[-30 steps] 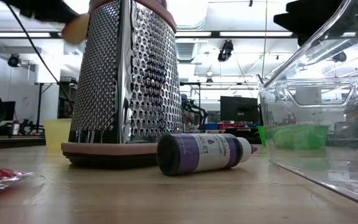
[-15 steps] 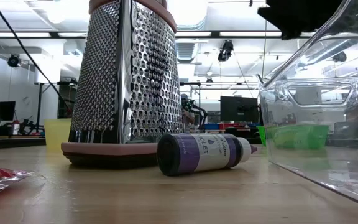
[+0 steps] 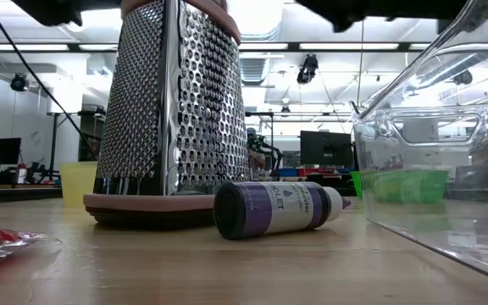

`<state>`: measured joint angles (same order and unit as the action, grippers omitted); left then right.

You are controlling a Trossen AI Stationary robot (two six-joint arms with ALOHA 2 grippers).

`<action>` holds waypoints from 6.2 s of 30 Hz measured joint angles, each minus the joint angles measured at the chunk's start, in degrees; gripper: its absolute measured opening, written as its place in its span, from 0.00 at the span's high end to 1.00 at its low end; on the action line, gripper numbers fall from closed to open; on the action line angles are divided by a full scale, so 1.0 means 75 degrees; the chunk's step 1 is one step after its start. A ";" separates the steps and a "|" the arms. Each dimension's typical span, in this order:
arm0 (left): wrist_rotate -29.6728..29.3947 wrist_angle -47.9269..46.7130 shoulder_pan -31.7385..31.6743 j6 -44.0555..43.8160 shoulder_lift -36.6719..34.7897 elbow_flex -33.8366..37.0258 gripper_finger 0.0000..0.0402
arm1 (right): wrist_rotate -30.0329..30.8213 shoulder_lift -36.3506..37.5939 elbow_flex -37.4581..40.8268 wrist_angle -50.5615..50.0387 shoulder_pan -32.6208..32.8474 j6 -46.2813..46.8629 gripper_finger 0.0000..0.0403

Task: Pick & Place Food Item
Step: Put the black donut into the green bin

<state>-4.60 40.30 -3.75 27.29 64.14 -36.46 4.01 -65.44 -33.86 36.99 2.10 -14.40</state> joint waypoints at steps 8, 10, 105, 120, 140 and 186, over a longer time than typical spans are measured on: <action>0.0735 0.0818 -0.0142 -0.0013 0.0813 -0.0005 1.00 | 0.0052 -0.1361 -0.1064 0.0018 -0.0192 -0.0152 0.45; 0.0763 0.0850 -0.0142 -0.0012 0.0921 -0.0008 1.00 | 0.0062 -0.1527 -0.1125 0.0090 -0.0226 -0.0130 0.45; 0.0521 0.3126 -0.0197 -0.0384 0.3120 -0.0624 1.00 | 0.0775 -0.2245 -0.1539 0.0599 -0.0180 0.0721 0.97; 0.1078 0.2882 -0.0194 -0.0324 0.3037 -0.0607 0.97 | 0.0708 -0.2234 -0.1545 0.0441 -0.0171 0.0689 0.98; 0.0962 -0.1394 -0.0171 -0.0465 0.0283 -0.0598 0.26 | 0.1415 -0.2163 -0.1545 0.0004 -0.0183 0.0439 0.98; 0.0410 -0.3502 -0.0175 -0.0826 -0.0974 -0.0592 0.26 | 0.3242 0.0759 -0.1283 -1.0505 -0.2915 0.3015 0.97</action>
<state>-1.52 14.04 -5.07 21.10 56.84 -40.91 28.32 -59.75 -43.48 -41.80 -19.76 8.21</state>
